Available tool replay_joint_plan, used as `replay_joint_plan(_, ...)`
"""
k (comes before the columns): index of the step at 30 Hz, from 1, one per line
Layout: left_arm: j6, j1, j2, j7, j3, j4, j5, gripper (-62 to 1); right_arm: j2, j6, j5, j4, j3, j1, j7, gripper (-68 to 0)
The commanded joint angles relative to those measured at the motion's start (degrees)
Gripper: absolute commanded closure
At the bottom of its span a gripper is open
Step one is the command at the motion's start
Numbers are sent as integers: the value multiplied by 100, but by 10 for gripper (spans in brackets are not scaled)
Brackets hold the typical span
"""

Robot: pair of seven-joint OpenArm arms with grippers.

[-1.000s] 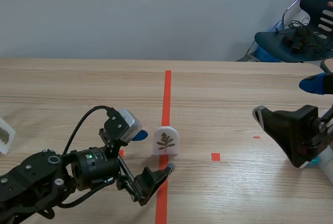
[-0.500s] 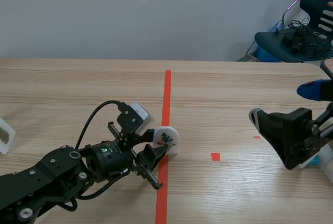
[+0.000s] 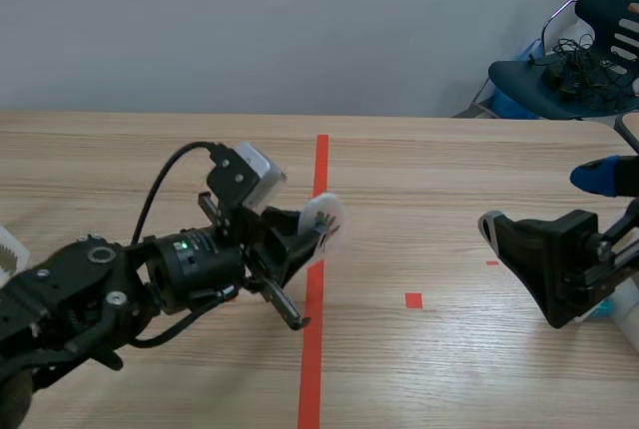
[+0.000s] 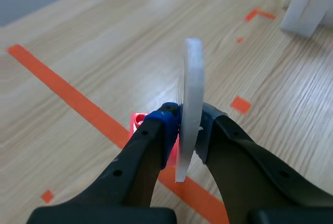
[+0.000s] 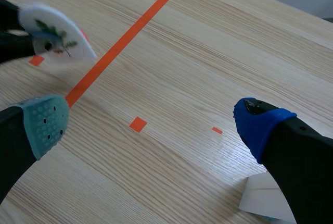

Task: Do the leaf sorting experiment

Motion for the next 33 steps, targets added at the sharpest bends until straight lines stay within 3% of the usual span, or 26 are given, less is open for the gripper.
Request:
replay_joint_plan(1, 66, 297, -229, 28, -481, 490, -284, -59, 44, -22, 42, 4, 63, 70, 55, -679)
replay_joint_plan(5, 328, 1001, -496, 170, -1580, 1045, -990, -59, 44, -22, 42, 4, 63, 70, 57, -679)
replay_joint_plan(10, 1231, 1554, -625, 210, -2765, 813, -2177, -59, 44, -22, 44, 4, 63, 70, 61, -679)
replay_joint_plan(12, 1453, 1602, -667, 208, -3032, 555, -2476, -59, 44, -22, 44, 4, 63, 70, 61, -679)
replay_joint_plan(16, 1449, 1513, -761, 44, -3250, -177, -2651, -59, 44, -22, 44, 4, 63, 70, 61, -679)
replay_joint_plan(27, 1445, 896, -815, -315, -3388, -1602, -2651, -74, 44, -22, 44, 4, 63, 70, 59, -679)
replay_joint_plan(30, 1423, 903, -881, -321, -3388, -1593, -2649, -170, 44, -22, 44, 4, 63, 70, 59, -679)
replay_joint_plan(33, 1281, 951, -999, -240, -3390, -1478, -2645, -366, 44, -22, 44, 4, 63, 70, 59, -679)
